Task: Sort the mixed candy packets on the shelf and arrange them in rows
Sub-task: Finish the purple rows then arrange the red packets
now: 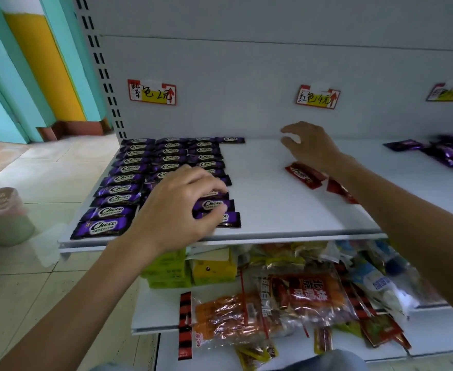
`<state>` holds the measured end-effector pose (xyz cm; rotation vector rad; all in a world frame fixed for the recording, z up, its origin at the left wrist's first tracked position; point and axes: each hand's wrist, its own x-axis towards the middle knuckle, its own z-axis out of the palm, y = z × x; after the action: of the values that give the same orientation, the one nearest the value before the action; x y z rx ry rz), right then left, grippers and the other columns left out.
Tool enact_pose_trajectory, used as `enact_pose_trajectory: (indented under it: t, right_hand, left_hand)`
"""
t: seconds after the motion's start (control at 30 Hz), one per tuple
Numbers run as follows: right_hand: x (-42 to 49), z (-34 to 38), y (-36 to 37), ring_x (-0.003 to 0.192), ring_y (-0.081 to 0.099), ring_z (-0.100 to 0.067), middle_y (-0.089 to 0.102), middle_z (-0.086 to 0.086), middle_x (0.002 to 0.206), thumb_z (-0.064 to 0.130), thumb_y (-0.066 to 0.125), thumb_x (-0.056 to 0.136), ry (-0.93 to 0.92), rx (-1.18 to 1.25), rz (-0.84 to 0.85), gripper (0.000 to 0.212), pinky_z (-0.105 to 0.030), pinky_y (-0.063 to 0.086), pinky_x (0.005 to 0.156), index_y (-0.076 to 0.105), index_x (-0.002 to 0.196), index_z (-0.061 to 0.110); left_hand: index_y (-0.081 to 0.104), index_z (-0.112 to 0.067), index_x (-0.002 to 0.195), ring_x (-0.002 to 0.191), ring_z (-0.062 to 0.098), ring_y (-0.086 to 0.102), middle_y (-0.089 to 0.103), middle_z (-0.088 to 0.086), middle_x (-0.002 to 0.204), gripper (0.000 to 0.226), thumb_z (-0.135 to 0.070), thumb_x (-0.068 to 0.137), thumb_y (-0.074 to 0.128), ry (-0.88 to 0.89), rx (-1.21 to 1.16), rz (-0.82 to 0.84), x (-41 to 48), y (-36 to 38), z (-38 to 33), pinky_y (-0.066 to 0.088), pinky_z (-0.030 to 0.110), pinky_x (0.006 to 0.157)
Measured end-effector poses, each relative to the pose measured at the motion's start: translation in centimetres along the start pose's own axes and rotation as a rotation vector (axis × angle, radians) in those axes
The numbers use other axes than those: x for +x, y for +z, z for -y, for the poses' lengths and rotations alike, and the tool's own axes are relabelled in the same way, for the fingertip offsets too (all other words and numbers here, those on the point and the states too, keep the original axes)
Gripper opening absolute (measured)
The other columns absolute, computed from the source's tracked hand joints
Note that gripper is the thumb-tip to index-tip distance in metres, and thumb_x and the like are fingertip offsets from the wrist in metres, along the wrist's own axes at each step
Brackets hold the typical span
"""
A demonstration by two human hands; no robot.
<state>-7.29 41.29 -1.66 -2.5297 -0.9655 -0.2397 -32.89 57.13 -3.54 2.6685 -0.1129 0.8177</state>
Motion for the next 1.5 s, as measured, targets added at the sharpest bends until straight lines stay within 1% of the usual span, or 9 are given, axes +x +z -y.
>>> enact_pose_trajectory:
  t: [0.13, 0.27, 0.4, 0.7, 0.97, 1.07, 1.23, 1.4, 1.5]
  right_hand:
    - [-5.9, -3.8, -2.2, 0.128, 0.041, -0.023, 0.043, -0.005, 0.143, 0.034, 0.037, 0.099, 0.087, -0.021, 0.076, 0.042, -0.027, 0.028, 0.104, 0.044, 0.137, 0.017]
    - [-9.8, -4.6, -2.8, 0.102, 0.057, -0.021, 0.051, -0.005, 0.134, 0.026, 0.040, 0.099, 0.096, 0.129, 0.067, 0.039, -0.007, 0.037, 0.080, 0.043, 0.138, 0.022]
    - [-10.7, -5.0, -3.0, 0.134, 0.035, -0.020, 0.036, -0.001, 0.149, 0.030, 0.042, 0.098, 0.001, -0.033, 0.161, 0.045, -0.021, 0.022, 0.105, 0.040, 0.141, 0.018]
    - [-10.3, -8.3, -4.0, 0.126, 0.044, -0.022, 0.047, -0.003, 0.139, 0.033, 0.049, 0.094, -0.206, -0.005, 0.173, 0.040, -0.027, 0.031, 0.103, 0.050, 0.132, 0.018]
    - [-4.9, -11.6, -4.5, 0.139, 0.026, -0.017, 0.020, 0.002, 0.155, 0.054, 0.030, 0.095, -0.117, -0.093, 0.370, 0.060, -0.028, 0.019, 0.110, 0.018, 0.148, 0.028]
    - [-5.4, -11.4, -4.0, 0.125, 0.045, -0.016, 0.036, 0.000, 0.148, 0.044, 0.035, 0.098, -0.222, -0.078, 0.293, 0.052, -0.024, 0.034, 0.096, 0.029, 0.145, 0.024]
    - [-7.4, -11.5, -3.5, 0.105, 0.057, -0.014, 0.061, 0.000, 0.123, 0.026, 0.049, 0.096, -0.366, 0.025, 0.014, 0.031, -0.015, 0.034, 0.083, 0.057, 0.124, 0.015]
    - [-8.0, -11.9, -3.5, 0.087, 0.060, -0.019, 0.066, -0.003, 0.095, 0.021, 0.062, 0.088, -0.415, 0.071, -0.119, 0.016, -0.031, 0.049, 0.077, 0.063, 0.101, 0.012]
    - [-8.2, -12.0, -3.7, 0.081, 0.059, -0.017, 0.064, -0.001, 0.089, 0.015, 0.069, 0.082, -0.433, 0.163, -0.157, 0.016, -0.031, 0.051, 0.073, 0.060, 0.094, 0.011]
  left_hand:
    - [0.063, -0.020, 0.109, 0.106, 0.007, 0.048, 0.058, -0.006, 0.112, 0.047, -0.049, 0.080, 0.040, 0.001, -0.052, 0.067, 1.3, 1.7, -2.6, 0.036, 0.026, 0.092]
    - [0.057, -0.018, 0.120, 0.118, 0.009, 0.044, 0.053, -0.005, 0.124, 0.033, -0.034, 0.092, 0.046, 0.008, -0.081, 0.159, 3.0, 4.8, -5.4, 0.027, 0.018, 0.092]
    - [0.051, -0.015, 0.127, 0.122, 0.012, 0.043, 0.049, 0.000, 0.133, 0.034, -0.026, 0.095, 0.047, -0.046, -0.122, 0.201, 5.6, 7.3, -7.8, 0.031, 0.024, 0.099]
    - [0.045, -0.019, 0.134, 0.123, 0.019, 0.044, 0.046, -0.001, 0.139, 0.040, -0.035, 0.098, 0.039, -0.179, 0.060, 0.285, 11.0, 12.1, -8.1, 0.037, 0.032, 0.100]
    - [0.035, -0.027, 0.142, 0.130, 0.018, 0.032, 0.035, 0.000, 0.145, 0.050, -0.044, 0.096, 0.037, -0.226, 0.138, 0.279, 10.7, 13.0, -7.4, 0.026, 0.029, 0.104]
    - [0.036, -0.031, 0.141, 0.128, 0.017, 0.032, 0.035, -0.001, 0.141, 0.048, -0.045, 0.095, 0.038, -0.250, 0.112, 0.268, 10.6, 13.1, -7.4, 0.026, 0.027, 0.103]
    - [0.040, -0.031, 0.137, 0.124, 0.014, 0.033, 0.037, -0.003, 0.137, 0.044, -0.042, 0.094, 0.042, -0.244, 0.067, 0.254, 10.5, 13.0, -7.6, 0.026, 0.022, 0.098]
    - [0.037, -0.033, 0.138, 0.135, 0.011, 0.025, 0.033, -0.013, 0.147, 0.043, -0.042, 0.096, 0.039, -0.197, 0.120, 0.269, 10.3, 13.0, -7.9, 0.020, 0.024, 0.106]
    - [0.043, -0.031, 0.133, 0.121, 0.010, 0.040, 0.050, -0.010, 0.132, 0.057, -0.056, 0.084, 0.030, -0.198, 0.148, 0.239, 10.2, 12.7, -8.0, 0.032, 0.024, 0.092]
